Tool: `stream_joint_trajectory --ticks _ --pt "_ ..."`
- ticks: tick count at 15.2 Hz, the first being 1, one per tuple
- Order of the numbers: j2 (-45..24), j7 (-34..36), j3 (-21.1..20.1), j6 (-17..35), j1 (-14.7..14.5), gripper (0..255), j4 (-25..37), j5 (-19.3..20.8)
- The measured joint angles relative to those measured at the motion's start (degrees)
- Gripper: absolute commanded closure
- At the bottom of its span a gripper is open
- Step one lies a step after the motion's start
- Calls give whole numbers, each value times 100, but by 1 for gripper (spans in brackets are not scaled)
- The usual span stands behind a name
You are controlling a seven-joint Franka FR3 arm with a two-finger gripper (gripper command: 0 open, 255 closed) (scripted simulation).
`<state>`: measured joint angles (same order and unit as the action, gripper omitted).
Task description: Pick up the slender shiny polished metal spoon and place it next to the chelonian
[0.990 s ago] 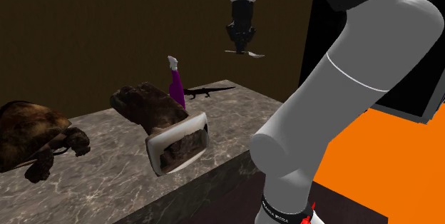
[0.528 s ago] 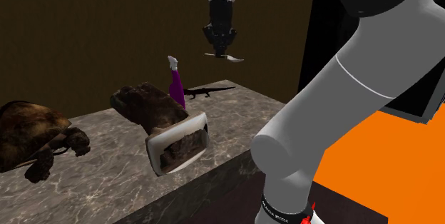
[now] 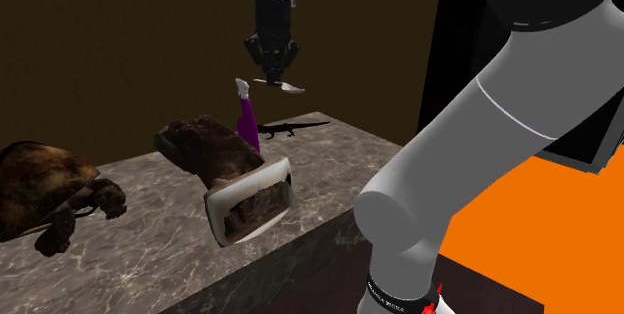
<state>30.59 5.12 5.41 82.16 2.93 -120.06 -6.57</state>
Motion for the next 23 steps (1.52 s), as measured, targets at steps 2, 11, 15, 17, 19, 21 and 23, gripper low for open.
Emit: stream_joint_trajectory --ticks 2,11,15,17,19,21,23 --pt "-30 328 -260 66 -111 255 10 -173" --pt "-554 1511 -1191 453 -512 255 376 -712" --pt "-941 2032 -1591 631 -674 255 704 -853" --pt "-1150 2316 -1799 706 -760 255 908 -900" --pt "-1378 2598 -1994 753 -842 255 1158 -920" --pt "-1659 2884 -2193 827 -925 255 1428 -912" --pt "-1953 3150 -2372 894 -1004 255 1708 -870"
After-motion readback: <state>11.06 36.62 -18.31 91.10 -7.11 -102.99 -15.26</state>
